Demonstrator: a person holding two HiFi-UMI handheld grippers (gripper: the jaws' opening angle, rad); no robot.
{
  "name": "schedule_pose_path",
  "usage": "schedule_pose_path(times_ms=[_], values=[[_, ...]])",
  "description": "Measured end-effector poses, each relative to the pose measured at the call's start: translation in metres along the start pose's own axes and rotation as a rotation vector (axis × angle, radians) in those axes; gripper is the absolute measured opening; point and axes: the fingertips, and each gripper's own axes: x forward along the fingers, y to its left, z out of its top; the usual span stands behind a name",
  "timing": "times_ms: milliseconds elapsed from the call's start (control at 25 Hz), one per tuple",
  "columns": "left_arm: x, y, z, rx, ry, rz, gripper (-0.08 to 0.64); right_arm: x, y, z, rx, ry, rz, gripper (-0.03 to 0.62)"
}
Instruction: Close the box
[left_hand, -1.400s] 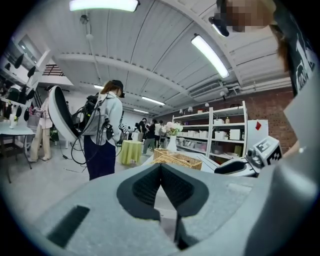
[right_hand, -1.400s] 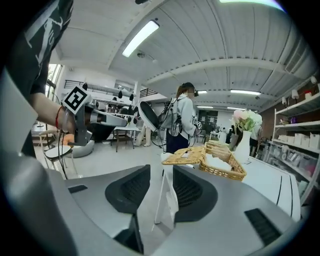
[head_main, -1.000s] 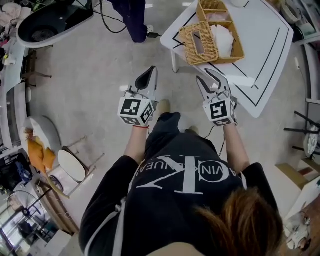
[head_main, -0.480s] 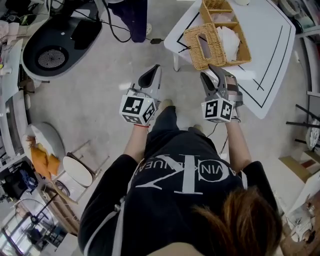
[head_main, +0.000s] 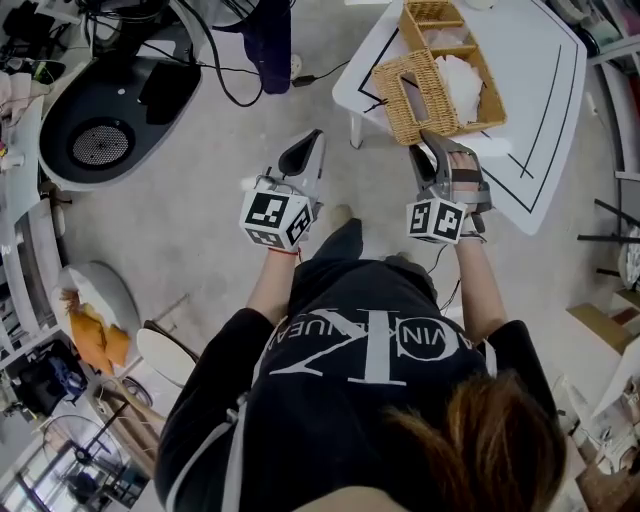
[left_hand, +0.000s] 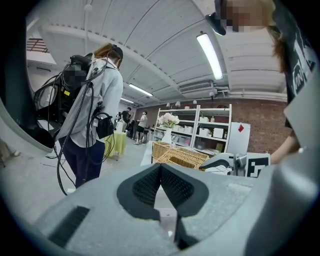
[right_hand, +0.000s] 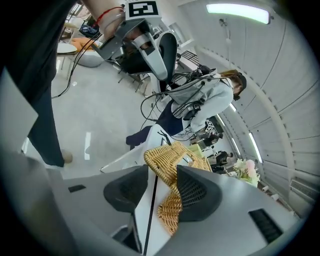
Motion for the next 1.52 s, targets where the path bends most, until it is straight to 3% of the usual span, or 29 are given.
schedule_pose_path(times_ms=[360, 720, 1120, 1520], values=[[0.004, -0.001, 0.005, 0.030, 0.001, -0.083, 0.011, -0.006, -0.005, 0.007, 0.045, 0.008, -0.049, 0.153], [0.001, -0.003, 0.009, 0.058, -0.017, -0.135, 0.011, -0.029, -0.034, 0.023, 0.391, -0.116, -0.146, 0.118], [0.006, -0.013, 0.010, 0.071, -0.018, -0.171, 0.011, -0.057, -0.078, 0.021, 0.578, -0.211, -0.280, 0.069], [0.021, -0.017, 0.017, 0.067, -0.013, -0.160, 0.011, -0.074, -0.115, 0.004, 0.807, -0.314, -0.325, 0.038]])
